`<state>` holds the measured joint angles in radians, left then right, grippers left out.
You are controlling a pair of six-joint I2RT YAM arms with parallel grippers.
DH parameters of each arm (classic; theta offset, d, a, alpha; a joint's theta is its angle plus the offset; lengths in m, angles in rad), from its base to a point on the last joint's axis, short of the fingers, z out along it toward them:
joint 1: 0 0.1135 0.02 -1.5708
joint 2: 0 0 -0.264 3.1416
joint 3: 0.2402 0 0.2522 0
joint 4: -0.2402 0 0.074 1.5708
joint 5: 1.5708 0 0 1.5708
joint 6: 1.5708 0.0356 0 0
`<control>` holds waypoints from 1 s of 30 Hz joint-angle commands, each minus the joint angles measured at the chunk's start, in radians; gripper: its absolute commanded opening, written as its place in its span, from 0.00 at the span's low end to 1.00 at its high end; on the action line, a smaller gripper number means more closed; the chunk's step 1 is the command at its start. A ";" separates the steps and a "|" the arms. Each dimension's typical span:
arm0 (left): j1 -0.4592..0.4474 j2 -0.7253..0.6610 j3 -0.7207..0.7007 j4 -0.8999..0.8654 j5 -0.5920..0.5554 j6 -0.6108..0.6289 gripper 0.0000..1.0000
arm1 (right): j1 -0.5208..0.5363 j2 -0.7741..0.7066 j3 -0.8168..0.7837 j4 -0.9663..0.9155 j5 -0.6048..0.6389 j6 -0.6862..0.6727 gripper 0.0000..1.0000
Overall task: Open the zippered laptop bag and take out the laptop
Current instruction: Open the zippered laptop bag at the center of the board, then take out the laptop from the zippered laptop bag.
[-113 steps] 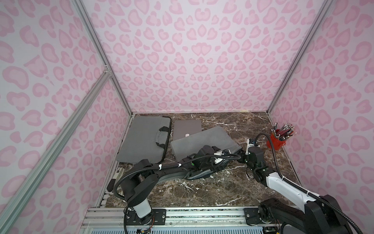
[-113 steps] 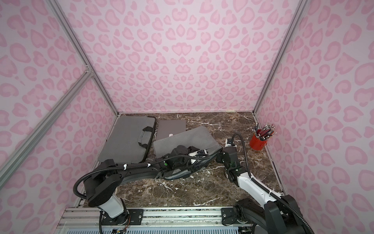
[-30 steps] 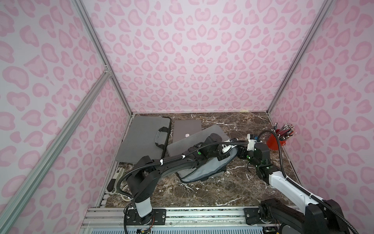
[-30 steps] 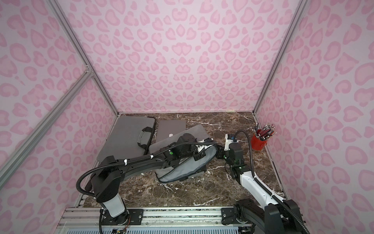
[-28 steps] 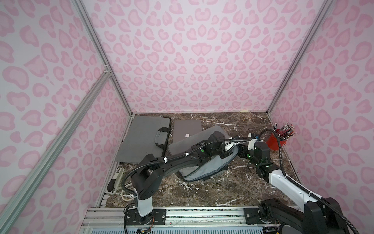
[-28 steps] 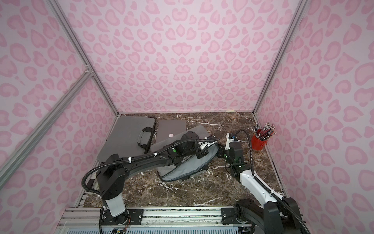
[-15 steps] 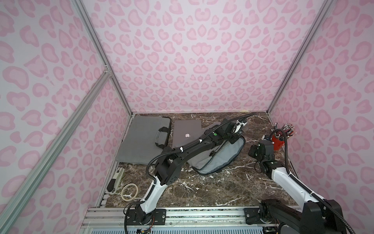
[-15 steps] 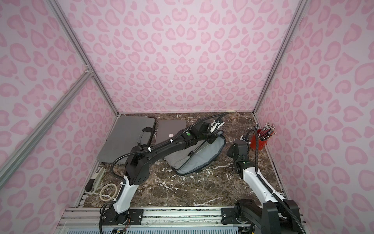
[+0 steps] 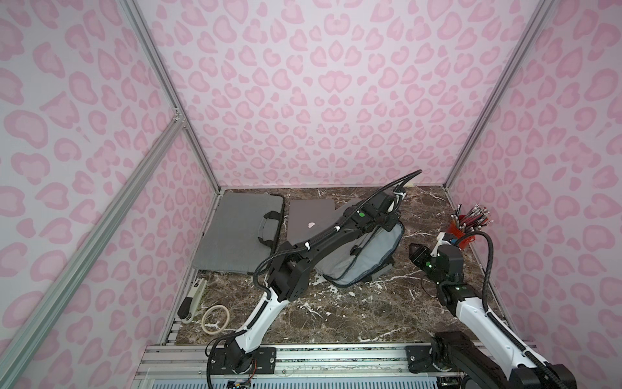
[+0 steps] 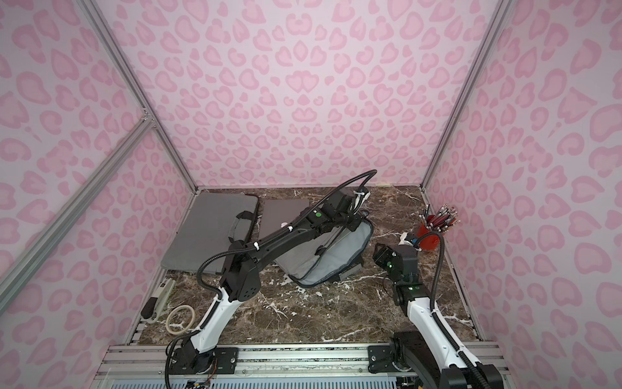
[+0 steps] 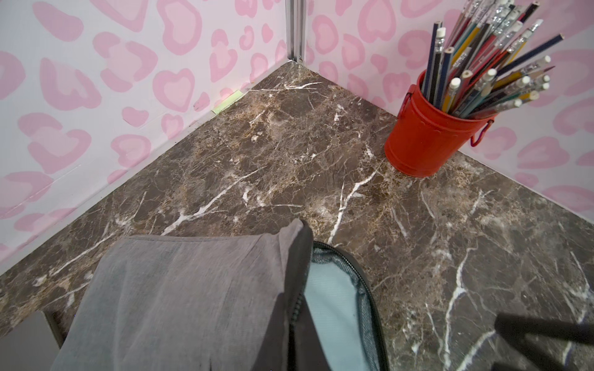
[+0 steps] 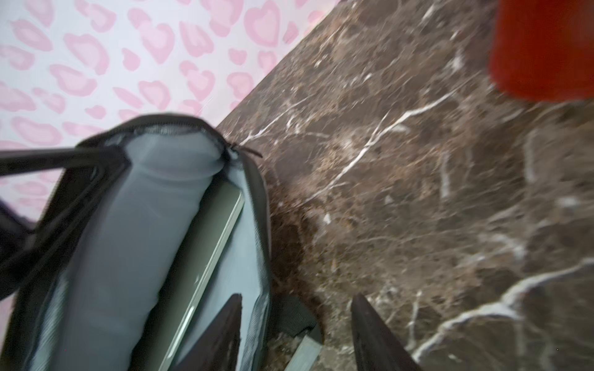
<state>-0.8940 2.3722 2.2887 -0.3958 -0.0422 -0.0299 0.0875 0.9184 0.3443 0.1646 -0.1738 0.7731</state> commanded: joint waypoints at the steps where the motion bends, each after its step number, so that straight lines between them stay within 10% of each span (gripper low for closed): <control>1: 0.000 0.003 0.036 0.055 -0.017 -0.035 0.01 | 0.042 0.001 -0.068 0.257 -0.107 0.131 0.58; 30: -0.002 0.002 0.116 0.100 0.044 -0.113 0.01 | 0.301 0.686 0.030 0.933 -0.122 0.395 0.61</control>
<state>-0.8948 2.3936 2.3844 -0.4099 -0.0181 -0.1307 0.3805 1.5753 0.3634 1.0206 -0.3023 1.1423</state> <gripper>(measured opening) 0.068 0.606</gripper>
